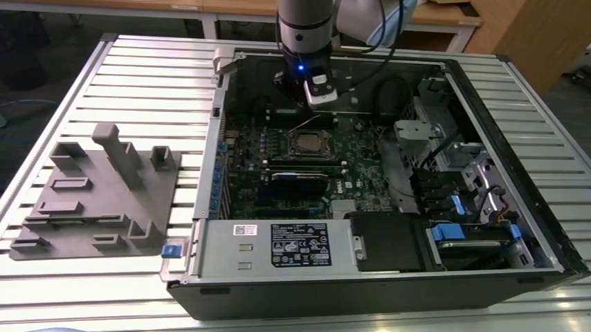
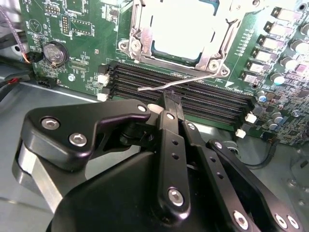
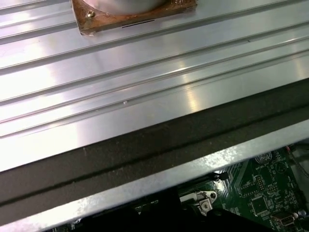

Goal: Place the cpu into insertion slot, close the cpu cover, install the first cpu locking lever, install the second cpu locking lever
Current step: 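Install the first cpu locking lever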

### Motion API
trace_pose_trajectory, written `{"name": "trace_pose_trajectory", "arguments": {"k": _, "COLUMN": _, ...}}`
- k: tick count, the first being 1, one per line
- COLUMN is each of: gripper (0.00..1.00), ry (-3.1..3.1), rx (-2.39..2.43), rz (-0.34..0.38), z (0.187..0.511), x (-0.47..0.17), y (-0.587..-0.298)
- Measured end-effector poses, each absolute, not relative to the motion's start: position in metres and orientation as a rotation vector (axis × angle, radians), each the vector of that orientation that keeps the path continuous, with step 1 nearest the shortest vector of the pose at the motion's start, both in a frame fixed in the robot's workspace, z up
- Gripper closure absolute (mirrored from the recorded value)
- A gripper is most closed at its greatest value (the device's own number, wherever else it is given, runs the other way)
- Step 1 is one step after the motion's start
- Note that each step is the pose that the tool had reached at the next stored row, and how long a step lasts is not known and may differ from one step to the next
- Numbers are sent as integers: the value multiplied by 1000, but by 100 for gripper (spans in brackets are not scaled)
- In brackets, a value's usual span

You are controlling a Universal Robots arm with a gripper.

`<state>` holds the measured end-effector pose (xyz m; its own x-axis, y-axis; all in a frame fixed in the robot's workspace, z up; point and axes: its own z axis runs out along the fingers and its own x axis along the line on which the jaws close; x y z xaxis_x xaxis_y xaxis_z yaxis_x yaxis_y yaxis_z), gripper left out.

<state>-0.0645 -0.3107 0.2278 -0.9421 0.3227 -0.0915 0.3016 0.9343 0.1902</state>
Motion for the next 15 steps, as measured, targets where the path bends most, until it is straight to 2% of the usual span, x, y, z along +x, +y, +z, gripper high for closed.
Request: {"name": "trace_pose_trajectory", "arguments": {"k": 15, "gripper": 89, "ry": 2970, "rx": 481, "rz": 256, "z": 227, "x": -60, "y": -315}}
